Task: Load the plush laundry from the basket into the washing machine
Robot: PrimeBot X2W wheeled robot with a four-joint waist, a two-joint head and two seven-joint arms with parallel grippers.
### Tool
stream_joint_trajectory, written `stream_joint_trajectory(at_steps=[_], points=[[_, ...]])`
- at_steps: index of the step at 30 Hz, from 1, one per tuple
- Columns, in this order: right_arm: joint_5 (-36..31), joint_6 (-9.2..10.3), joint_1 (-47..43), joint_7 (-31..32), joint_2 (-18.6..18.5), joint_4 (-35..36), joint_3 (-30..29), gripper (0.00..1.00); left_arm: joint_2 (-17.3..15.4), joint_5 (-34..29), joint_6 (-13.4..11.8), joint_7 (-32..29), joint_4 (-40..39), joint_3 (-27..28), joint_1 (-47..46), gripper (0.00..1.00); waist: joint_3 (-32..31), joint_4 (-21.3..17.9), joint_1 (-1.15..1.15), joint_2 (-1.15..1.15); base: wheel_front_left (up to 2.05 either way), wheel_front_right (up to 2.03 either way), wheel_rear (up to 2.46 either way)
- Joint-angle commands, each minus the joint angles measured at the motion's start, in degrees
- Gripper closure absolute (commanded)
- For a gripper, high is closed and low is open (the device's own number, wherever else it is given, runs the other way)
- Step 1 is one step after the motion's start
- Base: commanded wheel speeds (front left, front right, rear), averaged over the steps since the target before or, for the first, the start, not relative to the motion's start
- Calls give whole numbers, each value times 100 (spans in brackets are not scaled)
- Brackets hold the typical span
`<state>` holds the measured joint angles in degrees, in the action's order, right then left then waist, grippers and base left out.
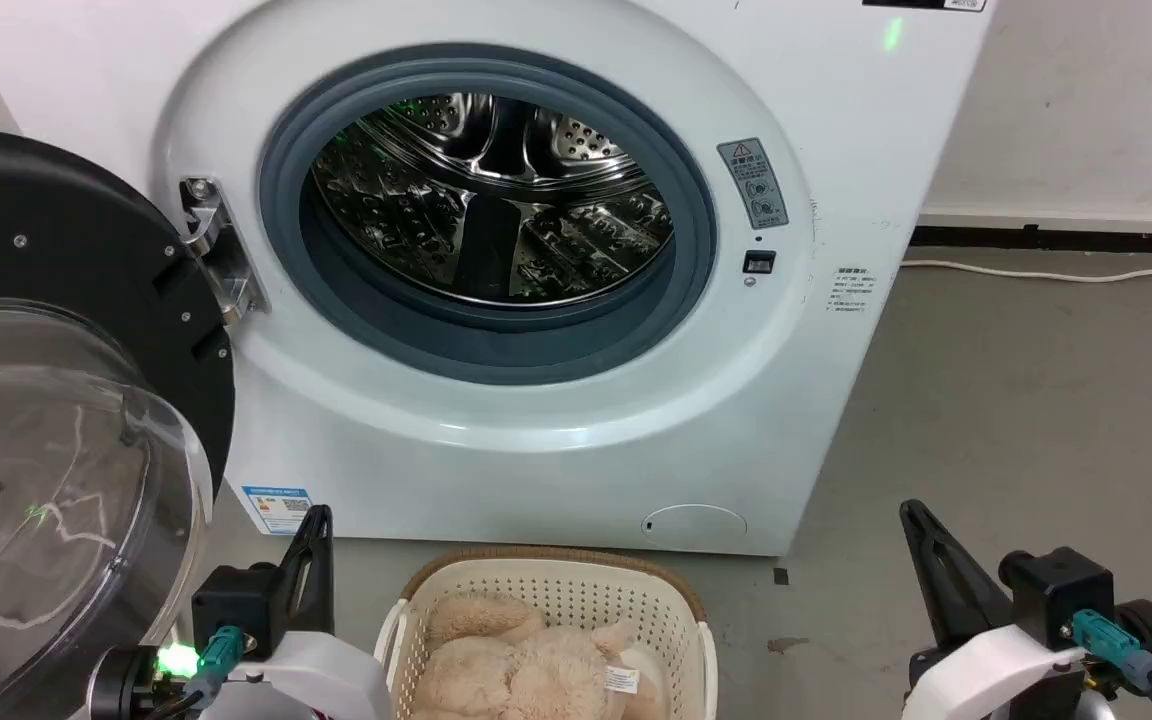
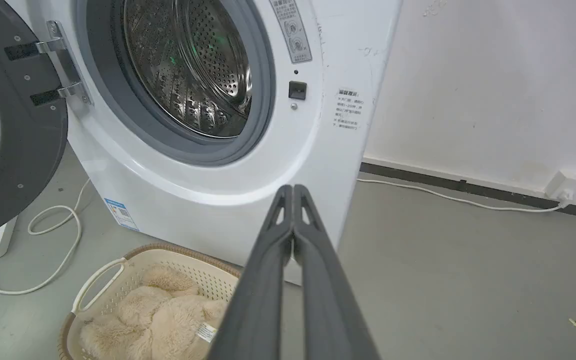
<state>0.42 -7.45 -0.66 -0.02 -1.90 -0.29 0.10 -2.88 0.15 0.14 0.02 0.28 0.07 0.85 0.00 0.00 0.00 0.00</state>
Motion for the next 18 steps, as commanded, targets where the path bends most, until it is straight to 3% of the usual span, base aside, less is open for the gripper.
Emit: stream_joint_trajectory(at_steps=[1,18], points=[[-42,-3,66,2,-12,29,-10,100,1,-15,-14,-2,-28,-7,-85,100,0,0,0,0,0,0,0],[-42,-3,66,2,-12,29,-10,100,1,-15,-14,-2,-28,-7,-85,100,0,0,0,0,0,0,0]])
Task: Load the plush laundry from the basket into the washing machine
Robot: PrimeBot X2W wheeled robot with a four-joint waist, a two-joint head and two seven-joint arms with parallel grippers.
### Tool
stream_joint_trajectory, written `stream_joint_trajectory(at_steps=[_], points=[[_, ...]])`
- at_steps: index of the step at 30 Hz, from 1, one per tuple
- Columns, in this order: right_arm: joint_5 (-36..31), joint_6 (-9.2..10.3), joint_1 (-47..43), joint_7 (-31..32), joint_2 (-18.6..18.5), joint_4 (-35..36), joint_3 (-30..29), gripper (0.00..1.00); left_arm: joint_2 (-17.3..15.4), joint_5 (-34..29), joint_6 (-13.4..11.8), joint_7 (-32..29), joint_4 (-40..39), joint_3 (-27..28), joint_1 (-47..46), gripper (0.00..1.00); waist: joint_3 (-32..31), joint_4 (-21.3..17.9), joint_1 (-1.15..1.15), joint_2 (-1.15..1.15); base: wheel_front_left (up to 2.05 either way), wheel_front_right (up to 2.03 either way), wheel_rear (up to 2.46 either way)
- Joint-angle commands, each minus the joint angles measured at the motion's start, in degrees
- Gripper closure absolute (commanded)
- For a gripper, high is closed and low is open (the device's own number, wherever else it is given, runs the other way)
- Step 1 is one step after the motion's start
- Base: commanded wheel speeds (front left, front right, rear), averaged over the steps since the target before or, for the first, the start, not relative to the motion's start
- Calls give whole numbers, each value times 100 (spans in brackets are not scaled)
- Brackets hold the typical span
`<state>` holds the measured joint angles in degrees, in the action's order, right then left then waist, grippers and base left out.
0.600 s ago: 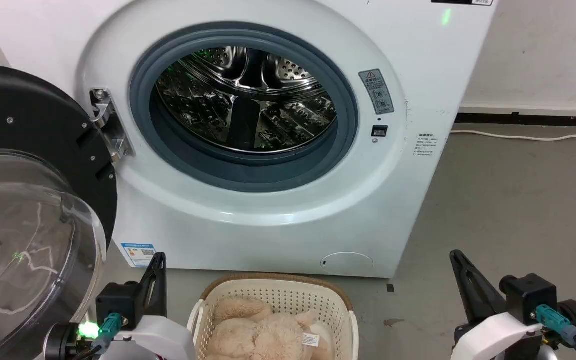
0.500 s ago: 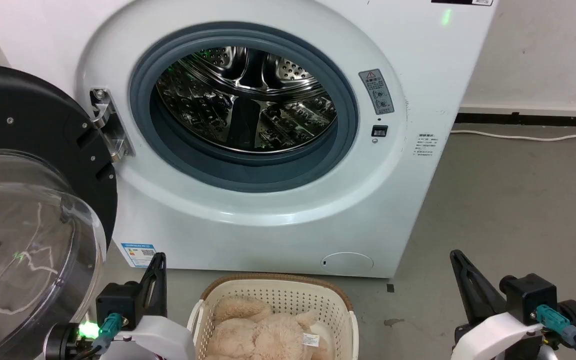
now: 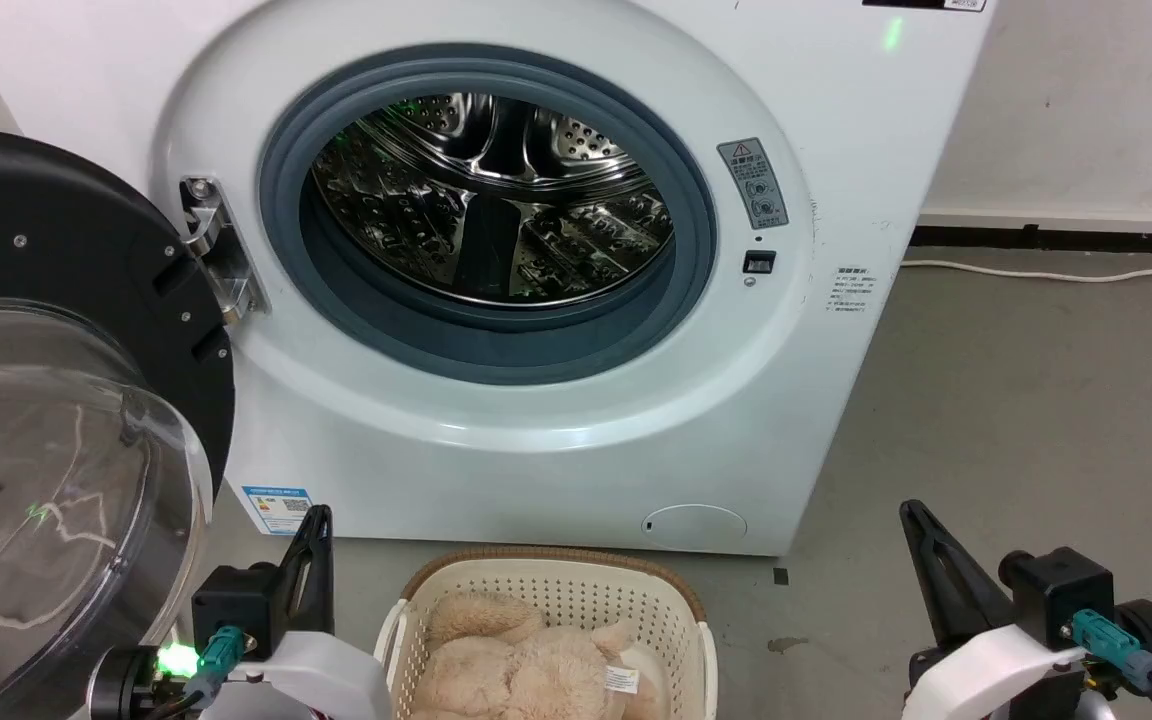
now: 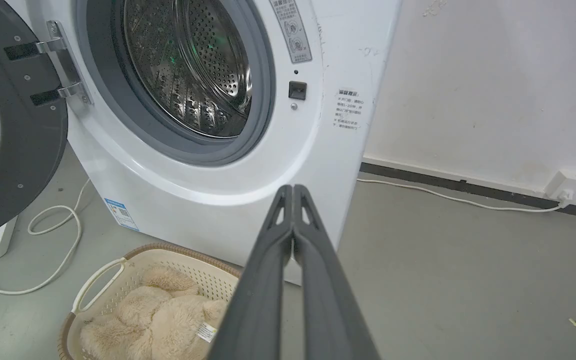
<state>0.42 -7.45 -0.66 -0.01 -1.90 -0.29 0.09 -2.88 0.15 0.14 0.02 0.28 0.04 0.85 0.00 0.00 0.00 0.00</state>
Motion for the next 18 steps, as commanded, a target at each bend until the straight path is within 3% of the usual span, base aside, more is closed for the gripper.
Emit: stream_joint_trajectory(at_steps=[1,18], points=[[-42,-3,66,1,-12,29,-9,100,1,-15,-14,-2,-28,-4,-85,100,0,0,0,0,0,0,0],[-42,-3,66,1,-12,29,-9,100,1,-15,-14,-2,-28,-4,-85,100,0,0,0,0,0,0,0]])
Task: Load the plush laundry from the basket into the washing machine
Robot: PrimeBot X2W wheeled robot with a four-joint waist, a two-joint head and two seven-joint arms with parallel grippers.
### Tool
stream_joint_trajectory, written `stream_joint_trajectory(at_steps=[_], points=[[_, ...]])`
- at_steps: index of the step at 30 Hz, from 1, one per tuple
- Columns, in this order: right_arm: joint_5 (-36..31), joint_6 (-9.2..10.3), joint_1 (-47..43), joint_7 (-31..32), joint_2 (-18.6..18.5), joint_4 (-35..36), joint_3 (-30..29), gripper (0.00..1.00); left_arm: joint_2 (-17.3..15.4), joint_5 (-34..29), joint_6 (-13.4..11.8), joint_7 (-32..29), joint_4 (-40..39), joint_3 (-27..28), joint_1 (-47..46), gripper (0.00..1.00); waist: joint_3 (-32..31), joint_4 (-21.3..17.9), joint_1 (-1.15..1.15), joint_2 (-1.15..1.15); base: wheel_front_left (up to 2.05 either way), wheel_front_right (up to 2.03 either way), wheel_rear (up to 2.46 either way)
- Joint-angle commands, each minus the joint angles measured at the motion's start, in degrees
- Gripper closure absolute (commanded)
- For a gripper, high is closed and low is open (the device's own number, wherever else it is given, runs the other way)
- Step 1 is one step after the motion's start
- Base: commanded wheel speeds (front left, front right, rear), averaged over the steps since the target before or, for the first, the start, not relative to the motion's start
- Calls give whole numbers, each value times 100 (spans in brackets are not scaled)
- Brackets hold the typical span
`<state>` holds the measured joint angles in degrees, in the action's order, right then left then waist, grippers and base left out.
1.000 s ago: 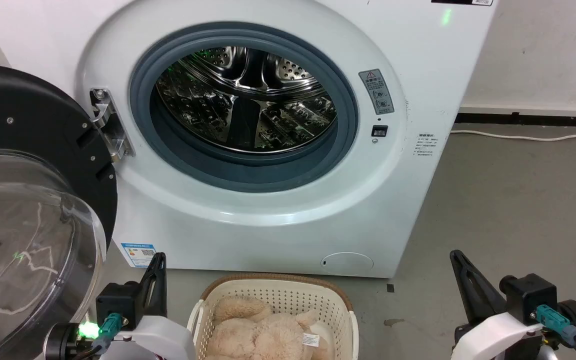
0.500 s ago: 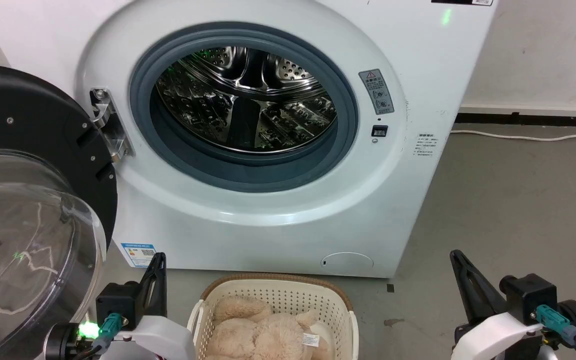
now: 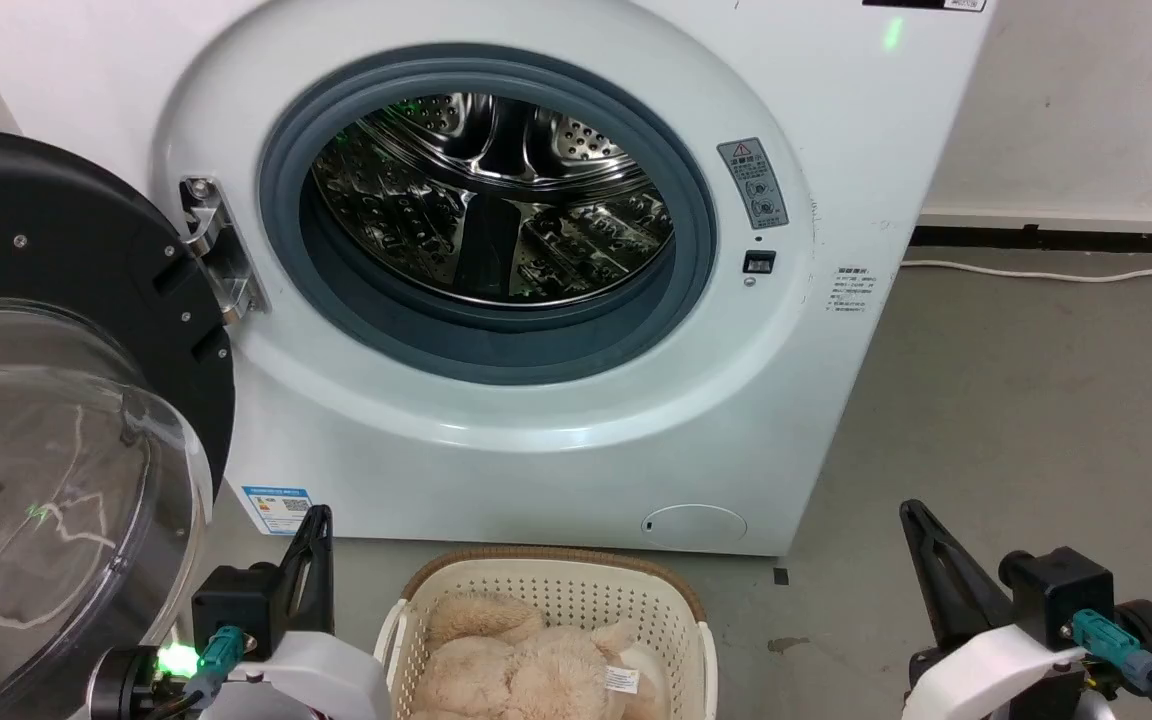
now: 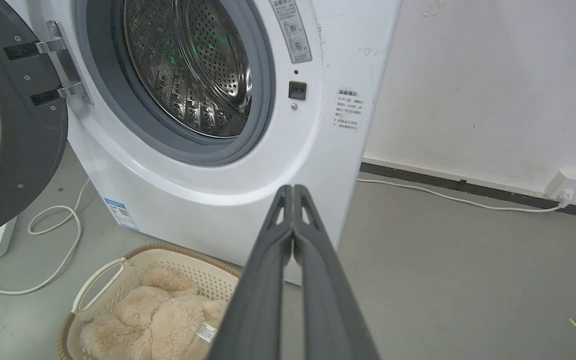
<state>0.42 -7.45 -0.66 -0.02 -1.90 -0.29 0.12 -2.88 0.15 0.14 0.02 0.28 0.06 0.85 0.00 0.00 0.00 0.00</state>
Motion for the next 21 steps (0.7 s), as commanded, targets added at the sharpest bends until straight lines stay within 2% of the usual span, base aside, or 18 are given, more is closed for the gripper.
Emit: stream_joint_trajectory(at_steps=[1,11,12,21], points=[[-42,-3,66,2,-12,29,-12,100,1,-15,-14,-2,-28,-6,-85,100,0,0,0,0,0,0,0],[-42,-3,66,2,-12,29,-12,100,1,-15,-14,-2,-28,-6,-85,100,0,0,0,0,0,0,0],[0,0,0,0,0,0,0,0,0,0,0,0,0,0,0,0,0,0,0,0,0,0,0],[109,1,1,-79,-1,-26,-6,0,0,28,-47,80,-48,-46,4,0,9,0,0,0,0,0,0]])
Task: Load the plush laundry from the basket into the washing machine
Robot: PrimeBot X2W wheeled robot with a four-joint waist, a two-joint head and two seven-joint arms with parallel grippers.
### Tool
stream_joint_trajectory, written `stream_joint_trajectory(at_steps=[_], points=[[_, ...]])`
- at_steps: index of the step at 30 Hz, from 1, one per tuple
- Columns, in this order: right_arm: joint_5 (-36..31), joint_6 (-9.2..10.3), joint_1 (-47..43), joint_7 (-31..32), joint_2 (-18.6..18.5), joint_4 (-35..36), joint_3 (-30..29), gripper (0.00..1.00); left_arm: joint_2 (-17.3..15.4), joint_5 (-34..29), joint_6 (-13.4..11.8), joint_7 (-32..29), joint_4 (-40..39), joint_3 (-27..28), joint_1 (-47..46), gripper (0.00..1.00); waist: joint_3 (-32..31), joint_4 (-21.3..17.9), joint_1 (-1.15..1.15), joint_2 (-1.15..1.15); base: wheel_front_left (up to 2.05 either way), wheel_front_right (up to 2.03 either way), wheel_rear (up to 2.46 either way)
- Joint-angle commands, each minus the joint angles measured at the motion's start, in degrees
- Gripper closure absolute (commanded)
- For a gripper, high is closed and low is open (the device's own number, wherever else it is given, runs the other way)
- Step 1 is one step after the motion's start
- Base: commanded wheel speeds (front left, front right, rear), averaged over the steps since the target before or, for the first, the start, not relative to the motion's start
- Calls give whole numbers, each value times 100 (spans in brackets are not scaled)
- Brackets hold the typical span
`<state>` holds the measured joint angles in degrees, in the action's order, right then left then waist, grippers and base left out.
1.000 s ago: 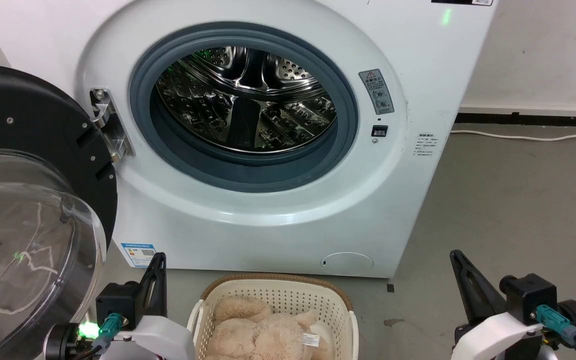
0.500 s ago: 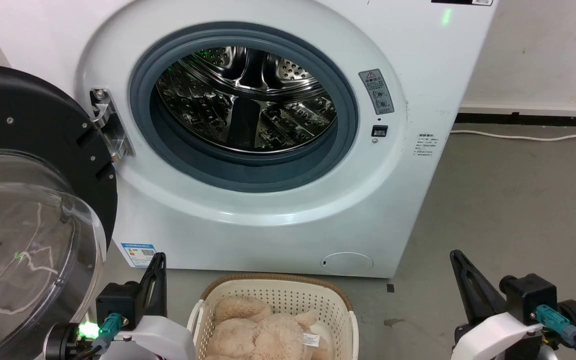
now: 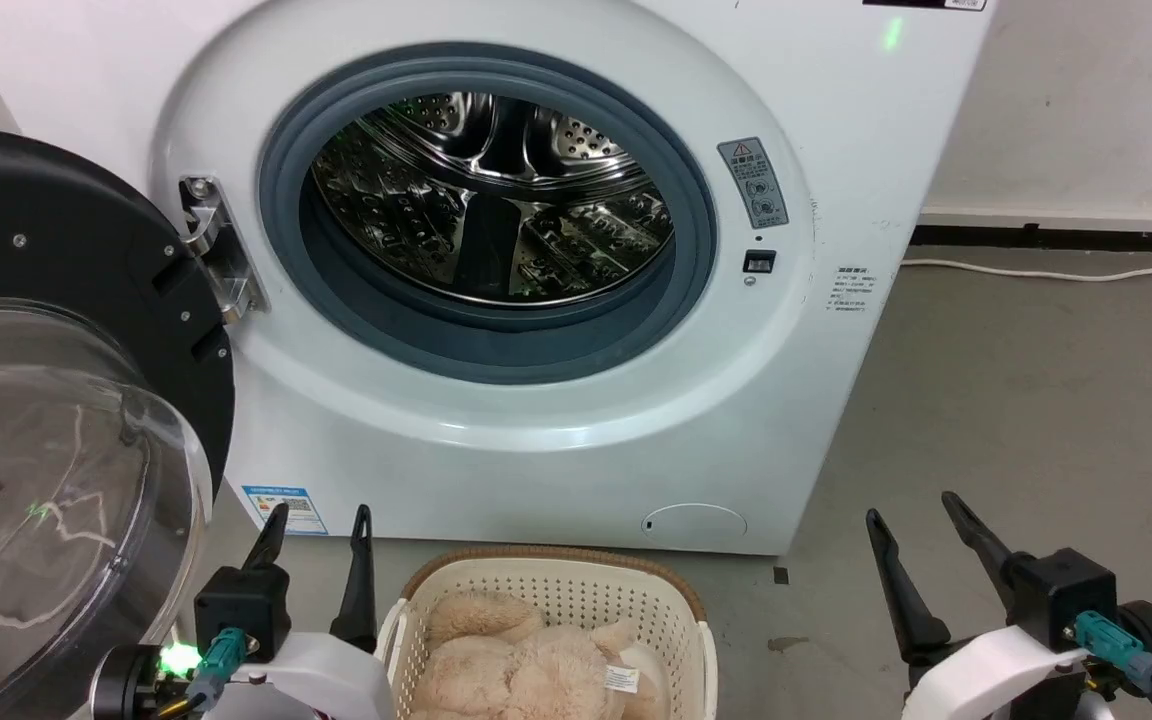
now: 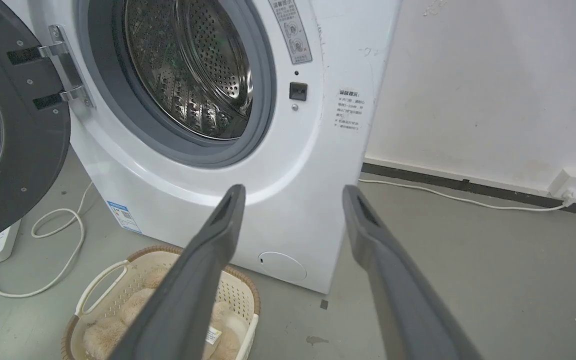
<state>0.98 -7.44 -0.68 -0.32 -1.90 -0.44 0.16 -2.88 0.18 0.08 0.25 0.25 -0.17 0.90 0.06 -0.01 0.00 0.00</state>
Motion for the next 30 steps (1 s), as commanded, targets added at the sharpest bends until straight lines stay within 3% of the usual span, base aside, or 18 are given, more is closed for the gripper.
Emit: stream_joint_trajectory(at_steps=[1,14,30], points=[[69,0,5,-60,-1,-11,-16,0,0,26,-47,69,-54,-30,-2,0,6,0,0,0,0,0,0],[102,-1,94,-217,-2,-40,-50,0,0,44,-47,226,-25,-163,-62,0,248,-68,0,0,0,0,0],[253,-1,302,-396,-4,-53,-83,0,-6,154,48,405,717,-310,-395,0,755,-256,0,0,0,0,0]])
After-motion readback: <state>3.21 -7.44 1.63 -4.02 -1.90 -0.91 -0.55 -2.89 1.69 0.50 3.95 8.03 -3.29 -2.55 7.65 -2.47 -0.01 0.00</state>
